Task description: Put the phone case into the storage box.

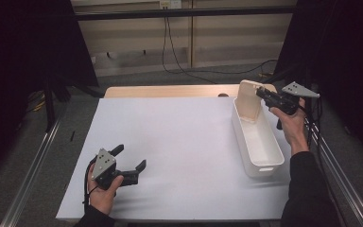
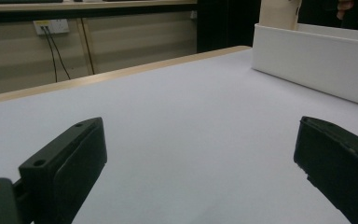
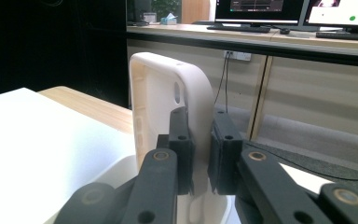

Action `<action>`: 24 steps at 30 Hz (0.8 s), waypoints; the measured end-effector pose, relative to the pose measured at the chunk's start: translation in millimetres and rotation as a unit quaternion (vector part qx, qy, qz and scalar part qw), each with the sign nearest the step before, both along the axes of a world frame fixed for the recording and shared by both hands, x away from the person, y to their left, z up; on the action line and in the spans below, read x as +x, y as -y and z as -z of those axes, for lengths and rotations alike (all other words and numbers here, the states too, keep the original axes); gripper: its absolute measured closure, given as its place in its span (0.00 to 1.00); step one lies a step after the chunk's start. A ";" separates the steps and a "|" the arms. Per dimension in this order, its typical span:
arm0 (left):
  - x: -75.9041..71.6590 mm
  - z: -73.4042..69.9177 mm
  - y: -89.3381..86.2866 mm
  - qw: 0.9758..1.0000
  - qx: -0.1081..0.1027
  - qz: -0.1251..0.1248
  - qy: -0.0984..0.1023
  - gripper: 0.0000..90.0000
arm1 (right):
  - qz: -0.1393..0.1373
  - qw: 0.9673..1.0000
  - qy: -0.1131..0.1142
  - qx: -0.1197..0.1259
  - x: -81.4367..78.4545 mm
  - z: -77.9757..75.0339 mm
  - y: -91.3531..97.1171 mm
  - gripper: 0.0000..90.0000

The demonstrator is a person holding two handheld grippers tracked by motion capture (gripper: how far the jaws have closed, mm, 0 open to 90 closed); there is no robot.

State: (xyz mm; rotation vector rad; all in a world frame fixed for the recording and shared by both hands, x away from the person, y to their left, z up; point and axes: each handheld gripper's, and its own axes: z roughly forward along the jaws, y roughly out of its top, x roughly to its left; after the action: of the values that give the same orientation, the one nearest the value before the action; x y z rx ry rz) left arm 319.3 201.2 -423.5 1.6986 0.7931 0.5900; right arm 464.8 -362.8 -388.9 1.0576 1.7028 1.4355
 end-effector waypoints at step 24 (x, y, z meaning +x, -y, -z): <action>0.0 0.3 0.9 1.000 0.001 0.000 0.001 0.03 | 0.013 1.000 -0.015 -0.013 12.0 8.0 -4.4 0.88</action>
State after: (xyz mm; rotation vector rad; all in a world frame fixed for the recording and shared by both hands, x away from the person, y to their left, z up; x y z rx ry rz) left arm 319.3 200.3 -423.7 1.6993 0.7916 0.5930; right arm 476.8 -358.3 -396.9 1.0878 1.7173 1.3849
